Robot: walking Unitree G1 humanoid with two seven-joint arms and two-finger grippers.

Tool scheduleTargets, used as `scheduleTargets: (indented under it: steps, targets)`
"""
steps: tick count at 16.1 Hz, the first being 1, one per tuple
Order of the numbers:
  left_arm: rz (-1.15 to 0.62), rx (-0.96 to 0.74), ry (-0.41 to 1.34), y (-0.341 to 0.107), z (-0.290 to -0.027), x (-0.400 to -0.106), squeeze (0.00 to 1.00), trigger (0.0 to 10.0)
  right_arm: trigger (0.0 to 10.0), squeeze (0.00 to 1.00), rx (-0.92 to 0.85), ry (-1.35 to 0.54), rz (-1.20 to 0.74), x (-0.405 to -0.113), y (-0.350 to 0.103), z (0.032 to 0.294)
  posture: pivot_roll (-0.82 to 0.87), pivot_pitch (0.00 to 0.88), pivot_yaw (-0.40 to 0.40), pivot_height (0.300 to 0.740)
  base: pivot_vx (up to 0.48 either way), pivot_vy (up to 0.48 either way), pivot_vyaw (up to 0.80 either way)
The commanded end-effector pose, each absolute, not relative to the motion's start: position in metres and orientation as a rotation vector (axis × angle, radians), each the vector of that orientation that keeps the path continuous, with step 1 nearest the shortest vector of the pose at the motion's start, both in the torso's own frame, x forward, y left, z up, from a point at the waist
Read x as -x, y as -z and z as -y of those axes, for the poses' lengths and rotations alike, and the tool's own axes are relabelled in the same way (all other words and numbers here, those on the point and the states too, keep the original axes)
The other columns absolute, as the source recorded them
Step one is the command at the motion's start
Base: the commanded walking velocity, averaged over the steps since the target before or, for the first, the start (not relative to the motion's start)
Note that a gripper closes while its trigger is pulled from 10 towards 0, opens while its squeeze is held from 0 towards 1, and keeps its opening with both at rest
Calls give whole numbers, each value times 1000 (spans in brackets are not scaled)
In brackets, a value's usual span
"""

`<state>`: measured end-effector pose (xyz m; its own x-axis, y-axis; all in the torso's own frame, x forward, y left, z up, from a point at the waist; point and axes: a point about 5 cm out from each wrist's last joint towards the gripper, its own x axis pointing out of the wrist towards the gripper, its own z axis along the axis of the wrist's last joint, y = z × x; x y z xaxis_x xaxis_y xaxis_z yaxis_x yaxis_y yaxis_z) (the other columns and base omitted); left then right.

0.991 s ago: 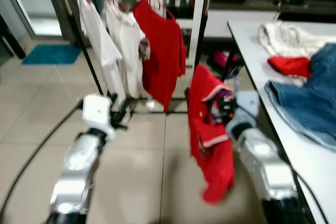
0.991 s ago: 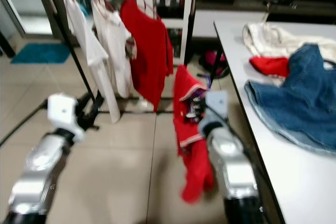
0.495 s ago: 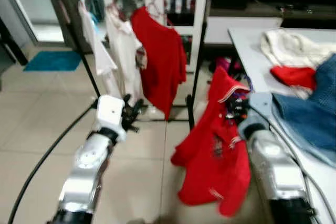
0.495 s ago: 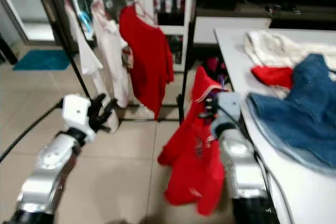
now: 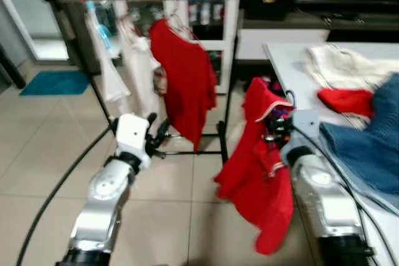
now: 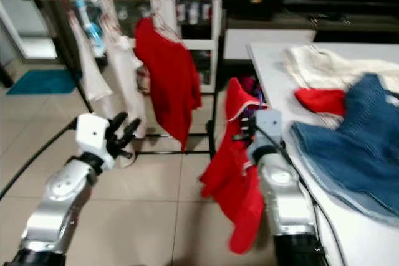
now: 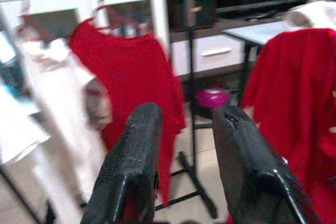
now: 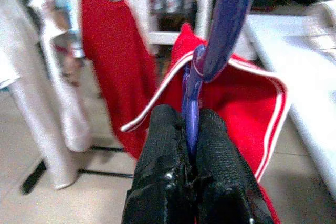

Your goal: Hang hanger

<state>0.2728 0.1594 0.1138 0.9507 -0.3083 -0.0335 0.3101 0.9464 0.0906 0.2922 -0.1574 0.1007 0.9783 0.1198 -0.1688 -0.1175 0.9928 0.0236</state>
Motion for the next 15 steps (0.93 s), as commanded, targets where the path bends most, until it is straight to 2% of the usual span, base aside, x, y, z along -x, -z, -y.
scheduleTargets:
  steps: [1,15]
  targets:
    - [-6,-98,314,-117,-160,-275,4,10000,10000,0,1,-135,-106,-296,-114,155,7,0,18,740,352,0,0]
    - [-8,-99,332,-116,-157,-274,4,10000,10000,0,10,-149,-93,-297,-116,153,6,0,19,740,352,0,0]
